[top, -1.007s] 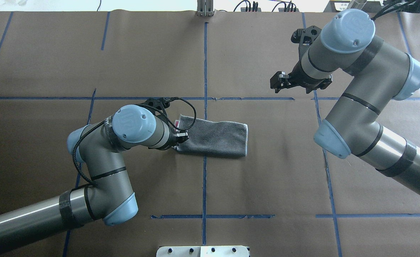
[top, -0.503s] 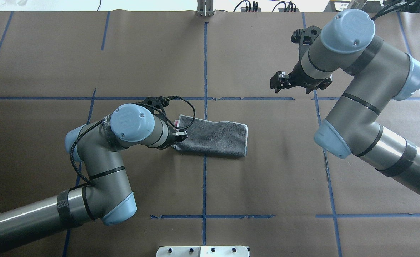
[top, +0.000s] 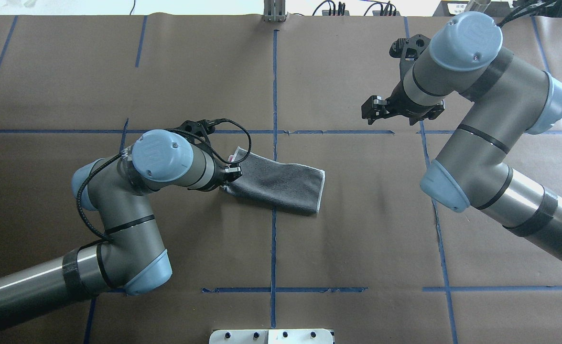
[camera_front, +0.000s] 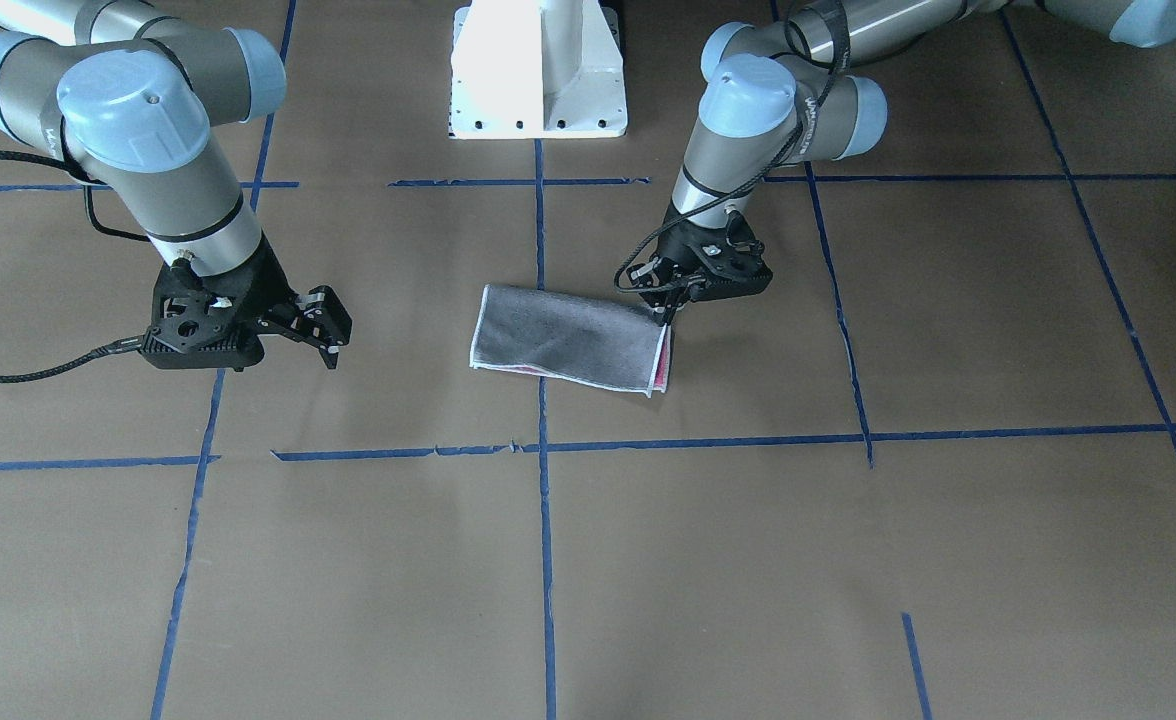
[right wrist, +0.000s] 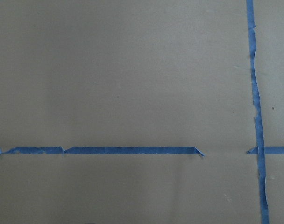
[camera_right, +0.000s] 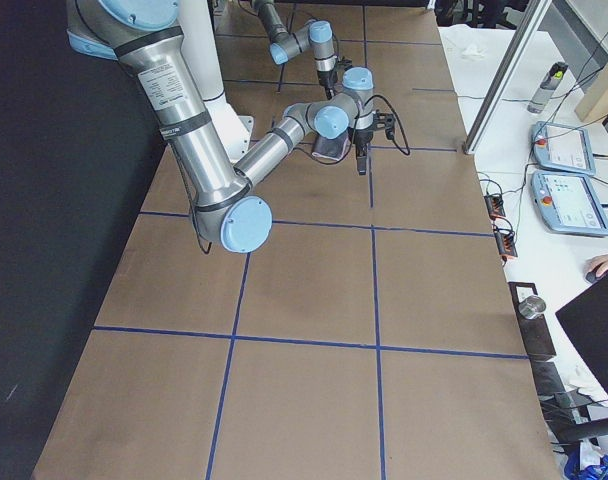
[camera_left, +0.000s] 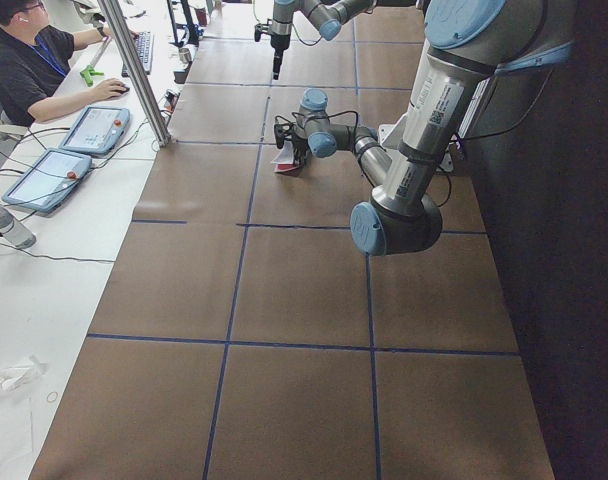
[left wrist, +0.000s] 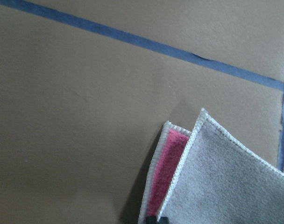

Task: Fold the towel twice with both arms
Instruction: 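Fold the held strip end with the left gripper over onto the other end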

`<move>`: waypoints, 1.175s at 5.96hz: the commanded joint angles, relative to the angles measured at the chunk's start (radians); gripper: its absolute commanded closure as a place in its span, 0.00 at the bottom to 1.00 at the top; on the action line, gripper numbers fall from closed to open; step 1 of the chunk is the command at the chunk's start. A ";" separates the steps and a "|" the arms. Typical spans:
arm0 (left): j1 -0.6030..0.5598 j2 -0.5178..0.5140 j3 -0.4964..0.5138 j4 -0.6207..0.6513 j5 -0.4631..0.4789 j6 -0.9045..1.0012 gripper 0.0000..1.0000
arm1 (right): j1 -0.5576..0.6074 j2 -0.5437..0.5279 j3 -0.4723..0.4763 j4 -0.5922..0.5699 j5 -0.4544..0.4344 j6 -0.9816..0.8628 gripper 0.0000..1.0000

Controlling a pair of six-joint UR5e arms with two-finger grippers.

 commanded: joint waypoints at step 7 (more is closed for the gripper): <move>0.147 -0.494 0.304 0.257 0.169 -0.107 1.00 | 0.004 -0.035 0.049 0.000 0.003 0.002 0.00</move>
